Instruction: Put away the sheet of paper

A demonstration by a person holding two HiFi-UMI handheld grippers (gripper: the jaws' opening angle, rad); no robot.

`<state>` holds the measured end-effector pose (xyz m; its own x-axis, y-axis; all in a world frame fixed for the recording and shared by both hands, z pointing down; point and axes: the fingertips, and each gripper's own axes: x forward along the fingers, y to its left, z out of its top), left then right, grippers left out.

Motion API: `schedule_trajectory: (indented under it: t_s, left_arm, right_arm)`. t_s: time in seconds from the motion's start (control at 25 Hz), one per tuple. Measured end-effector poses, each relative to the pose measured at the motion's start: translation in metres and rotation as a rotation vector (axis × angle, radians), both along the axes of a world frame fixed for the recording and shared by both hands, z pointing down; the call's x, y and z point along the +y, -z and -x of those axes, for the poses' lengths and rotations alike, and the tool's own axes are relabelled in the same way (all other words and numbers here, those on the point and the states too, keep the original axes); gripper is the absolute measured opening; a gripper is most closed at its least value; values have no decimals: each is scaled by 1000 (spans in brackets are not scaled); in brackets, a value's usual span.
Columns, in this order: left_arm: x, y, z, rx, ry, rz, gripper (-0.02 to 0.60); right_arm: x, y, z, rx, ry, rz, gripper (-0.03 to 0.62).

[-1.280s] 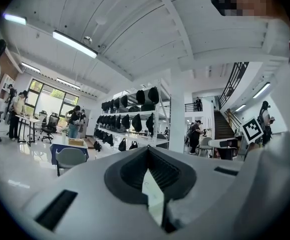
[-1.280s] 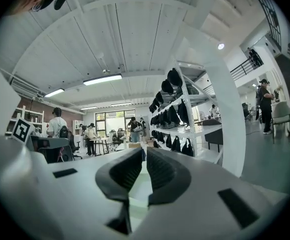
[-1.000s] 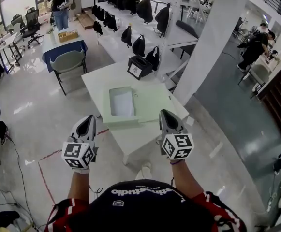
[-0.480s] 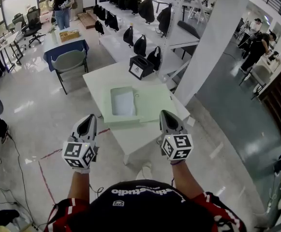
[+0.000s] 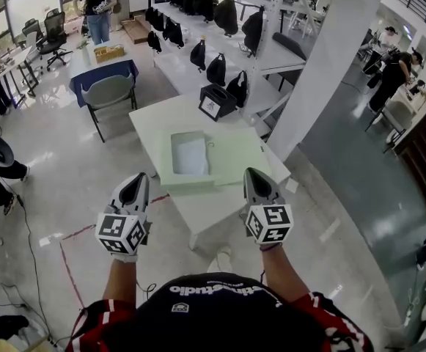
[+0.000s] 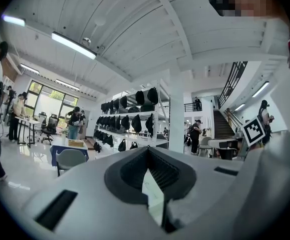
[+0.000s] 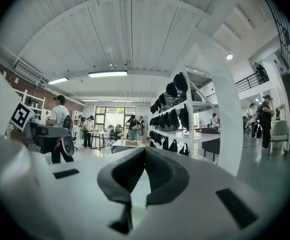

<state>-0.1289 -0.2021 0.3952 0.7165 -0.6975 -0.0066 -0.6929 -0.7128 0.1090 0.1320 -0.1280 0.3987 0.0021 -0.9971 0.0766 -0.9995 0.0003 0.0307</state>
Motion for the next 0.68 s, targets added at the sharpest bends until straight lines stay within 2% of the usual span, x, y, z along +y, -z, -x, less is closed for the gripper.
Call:
schedule_trajectory:
  t_s: [0.68]
  left_arm:
    - [1, -1, 9, 3, 11, 7, 5]
  right_arm:
    - [-3, 2, 7, -13, 17, 1, -3]
